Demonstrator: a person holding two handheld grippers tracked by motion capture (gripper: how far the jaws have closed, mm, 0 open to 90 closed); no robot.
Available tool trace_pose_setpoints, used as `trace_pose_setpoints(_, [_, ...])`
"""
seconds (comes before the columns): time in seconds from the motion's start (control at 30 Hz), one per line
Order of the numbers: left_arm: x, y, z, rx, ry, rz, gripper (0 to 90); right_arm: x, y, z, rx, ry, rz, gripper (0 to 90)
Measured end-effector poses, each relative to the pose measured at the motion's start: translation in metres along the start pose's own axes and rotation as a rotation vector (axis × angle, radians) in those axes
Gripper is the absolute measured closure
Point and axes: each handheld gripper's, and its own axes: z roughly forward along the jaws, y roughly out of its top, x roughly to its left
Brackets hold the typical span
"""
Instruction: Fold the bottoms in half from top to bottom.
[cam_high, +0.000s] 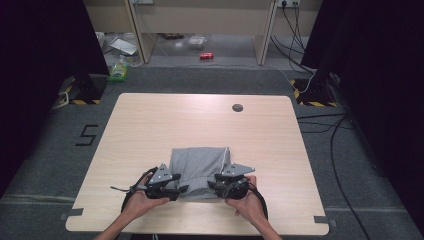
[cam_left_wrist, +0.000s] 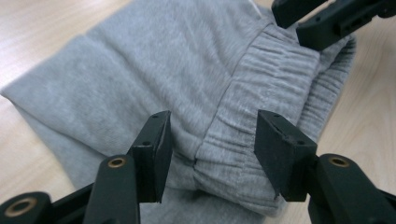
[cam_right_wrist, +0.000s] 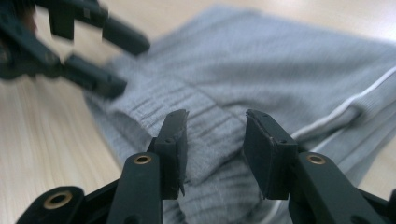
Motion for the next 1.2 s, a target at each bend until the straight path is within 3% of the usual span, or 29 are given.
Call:
trace_pose_setpoints(0.17, [0.005, -0.004, 0.002, 0.008, -0.028, -0.058, 45.3, -0.006, -0.008, 0.003, 0.025, 0.026, 0.026, 61.0])
trace_pose_setpoints(0.27, [0.009, -0.006, 0.003, 0.005, -0.047, -0.088, 44.0, -0.004, -0.009, 0.004, 0.038, 0.025, 0.009, 61.0])
trace_pose_setpoints(0.4, [0.009, -0.006, 0.002, 0.003, -0.045, -0.084, 43.9, -0.005, -0.009, 0.004, 0.042, 0.023, 0.02, 58.7])
trace_pose_setpoints(0.5, [0.007, -0.004, 0.001, 0.002, -0.042, -0.071, 43.9, -0.007, -0.005, 0.001, 0.04, 0.016, 0.041, 48.5])
trace_pose_setpoints(0.57, [0.009, -0.002, 0.001, -0.003, -0.062, -0.081, 40.8, -0.009, -0.002, -0.001, 0.016, 0.0, 0.047, 46.2])
trace_pose_setpoints(0.67, [0.012, 0.0, 0.0, -0.021, -0.095, -0.139, 35.3, -0.012, 0.002, -0.006, -0.034, -0.023, 0.062, 42.6])
trace_pose_setpoints(0.93, [0.019, 0.005, -0.002, -0.032, -0.091, -0.16, 32.5, -0.026, 0.003, -0.01, -0.081, -0.099, 0.113, 39.8])
trace_pose_setpoints(1.2, [0.03, 0.009, -0.006, -0.047, -0.063, -0.183, 30.8, -0.037, 0.002, -0.012, -0.083, -0.129, 0.146, 39.1])
